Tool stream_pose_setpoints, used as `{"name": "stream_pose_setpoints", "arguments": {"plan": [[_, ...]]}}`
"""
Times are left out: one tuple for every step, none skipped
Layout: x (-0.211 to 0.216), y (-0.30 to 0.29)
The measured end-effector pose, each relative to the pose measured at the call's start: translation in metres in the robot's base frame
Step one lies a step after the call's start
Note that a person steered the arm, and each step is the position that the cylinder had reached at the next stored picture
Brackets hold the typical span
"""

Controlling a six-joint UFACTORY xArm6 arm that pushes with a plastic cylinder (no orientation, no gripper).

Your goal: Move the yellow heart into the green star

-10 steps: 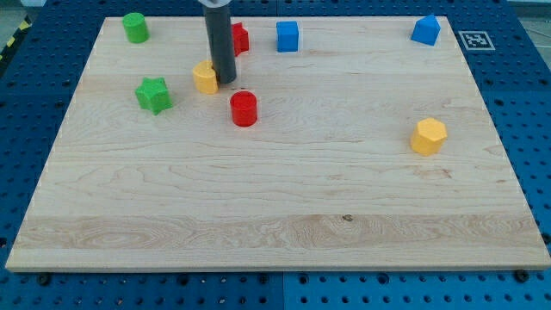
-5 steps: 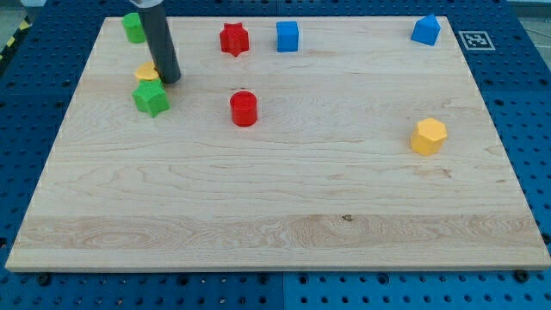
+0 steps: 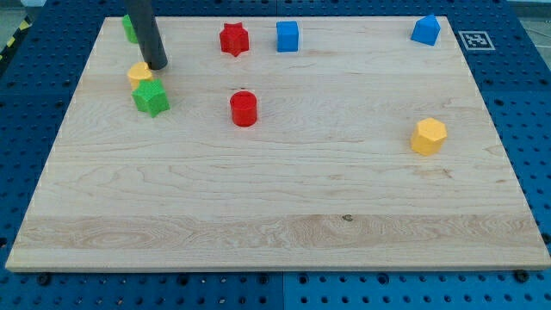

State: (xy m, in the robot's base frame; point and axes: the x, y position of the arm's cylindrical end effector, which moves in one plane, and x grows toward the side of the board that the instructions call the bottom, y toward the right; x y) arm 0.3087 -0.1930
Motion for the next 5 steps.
{"name": "stream_pose_setpoints", "arguments": {"plan": [[0.002,-0.007],[0.011,-0.007],[0.022,-0.003],[0.033,-0.003],[0.048,-0.003]]}}
